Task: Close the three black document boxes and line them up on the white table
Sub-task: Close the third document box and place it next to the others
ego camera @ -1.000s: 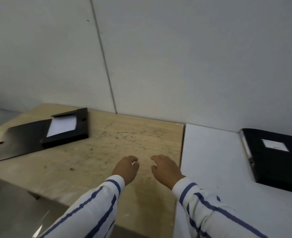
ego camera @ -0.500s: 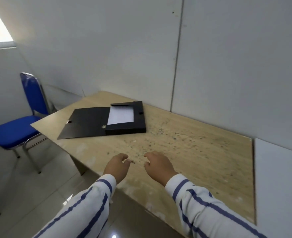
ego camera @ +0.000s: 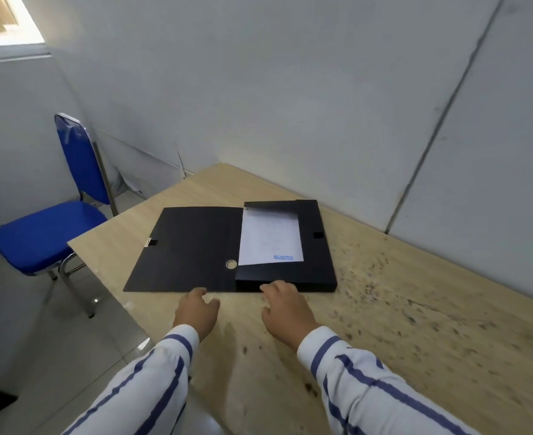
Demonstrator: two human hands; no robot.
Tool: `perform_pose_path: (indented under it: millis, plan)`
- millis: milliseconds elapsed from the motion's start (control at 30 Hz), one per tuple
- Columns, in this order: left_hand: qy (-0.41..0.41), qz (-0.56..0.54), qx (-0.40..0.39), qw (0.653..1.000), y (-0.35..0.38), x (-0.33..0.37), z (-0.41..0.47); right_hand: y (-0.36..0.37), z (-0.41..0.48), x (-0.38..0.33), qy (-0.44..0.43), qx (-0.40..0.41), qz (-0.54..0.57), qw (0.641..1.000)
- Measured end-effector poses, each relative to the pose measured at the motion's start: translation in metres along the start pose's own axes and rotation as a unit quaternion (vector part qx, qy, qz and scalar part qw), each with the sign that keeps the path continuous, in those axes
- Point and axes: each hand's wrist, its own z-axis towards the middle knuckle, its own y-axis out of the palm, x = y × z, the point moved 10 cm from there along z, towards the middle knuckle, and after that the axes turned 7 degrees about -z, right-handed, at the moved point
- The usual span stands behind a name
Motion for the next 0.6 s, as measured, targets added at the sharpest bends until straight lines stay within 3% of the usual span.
perform_pose_path:
  millis: [467,600]
  plan:
    - [-0.107,0.109,0.070,0.986,-0.100,-0.032,0.143,0.040,0.103,-0.014,0.111,-0.034,-0.118,0.986]
    - [-0.140,0.141,0.054,0.979,-0.112,-0.043,0.166,0.047,0.110,-0.012,0.135,-0.038,-0.125,0.982]
